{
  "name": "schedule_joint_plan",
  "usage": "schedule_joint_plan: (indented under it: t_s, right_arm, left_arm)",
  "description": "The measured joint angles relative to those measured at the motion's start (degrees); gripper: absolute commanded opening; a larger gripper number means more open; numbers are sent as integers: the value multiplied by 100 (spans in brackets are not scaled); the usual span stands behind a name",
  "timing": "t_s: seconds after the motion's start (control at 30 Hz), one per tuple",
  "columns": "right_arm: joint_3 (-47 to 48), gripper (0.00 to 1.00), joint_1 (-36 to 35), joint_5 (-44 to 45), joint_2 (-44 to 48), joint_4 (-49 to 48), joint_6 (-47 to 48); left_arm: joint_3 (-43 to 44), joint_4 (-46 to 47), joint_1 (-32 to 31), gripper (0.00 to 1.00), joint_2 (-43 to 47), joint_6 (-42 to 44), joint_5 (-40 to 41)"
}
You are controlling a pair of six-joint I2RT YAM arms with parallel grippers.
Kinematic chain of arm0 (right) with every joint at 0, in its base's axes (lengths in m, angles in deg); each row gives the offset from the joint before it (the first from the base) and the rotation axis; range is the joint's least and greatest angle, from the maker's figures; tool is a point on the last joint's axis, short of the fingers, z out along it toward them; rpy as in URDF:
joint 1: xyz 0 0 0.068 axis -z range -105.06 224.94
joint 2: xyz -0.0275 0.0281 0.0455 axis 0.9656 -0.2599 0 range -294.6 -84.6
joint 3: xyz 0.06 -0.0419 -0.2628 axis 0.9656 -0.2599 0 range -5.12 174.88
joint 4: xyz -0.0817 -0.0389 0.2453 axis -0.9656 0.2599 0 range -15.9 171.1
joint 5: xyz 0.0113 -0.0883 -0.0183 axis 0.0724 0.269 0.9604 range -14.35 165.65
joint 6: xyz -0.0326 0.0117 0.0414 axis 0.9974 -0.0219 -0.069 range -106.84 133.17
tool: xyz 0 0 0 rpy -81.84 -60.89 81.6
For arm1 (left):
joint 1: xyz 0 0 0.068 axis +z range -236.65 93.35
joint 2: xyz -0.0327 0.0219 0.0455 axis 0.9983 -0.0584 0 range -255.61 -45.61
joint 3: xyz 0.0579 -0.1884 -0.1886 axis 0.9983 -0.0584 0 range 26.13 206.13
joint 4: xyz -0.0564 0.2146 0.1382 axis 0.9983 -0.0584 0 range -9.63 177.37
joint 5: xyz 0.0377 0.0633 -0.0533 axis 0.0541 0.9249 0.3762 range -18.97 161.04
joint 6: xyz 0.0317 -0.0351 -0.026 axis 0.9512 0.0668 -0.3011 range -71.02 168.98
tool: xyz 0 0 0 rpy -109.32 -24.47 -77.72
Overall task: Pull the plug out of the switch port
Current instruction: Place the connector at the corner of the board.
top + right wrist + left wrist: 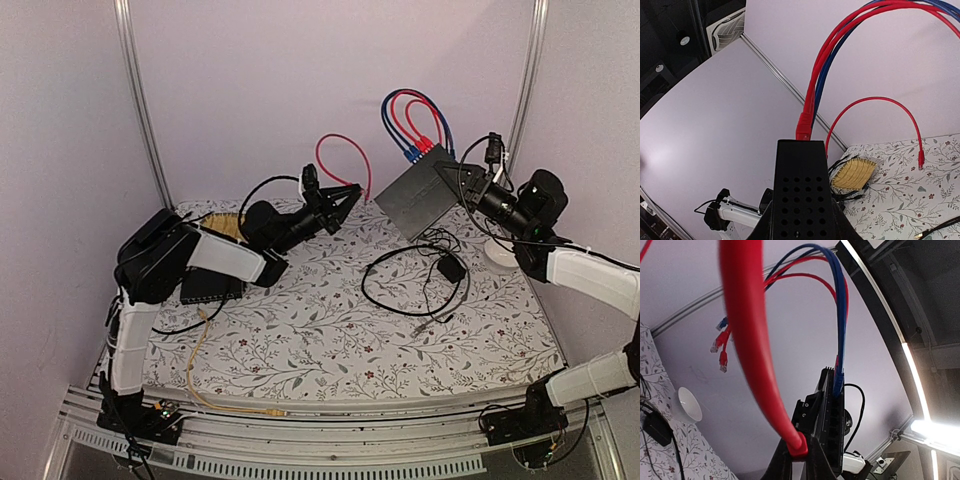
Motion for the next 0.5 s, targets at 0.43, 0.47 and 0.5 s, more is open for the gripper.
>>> schedule_joint_plan:
  t_s: [0.43,0.47,0.5]
  right_arm:
    - [61,1,0,-13,479,461,264]
    - [74,1,0,-13,511,496,284]
    - [79,1,0,-13,544,525,302]
  left_arm:
    - [1659,57,-555,0,-1303,-874,-748]
    - [1749,44,-586,0,-1373,-901,-787]
    - [1869,28,-619,0,-1449,-925,-822]
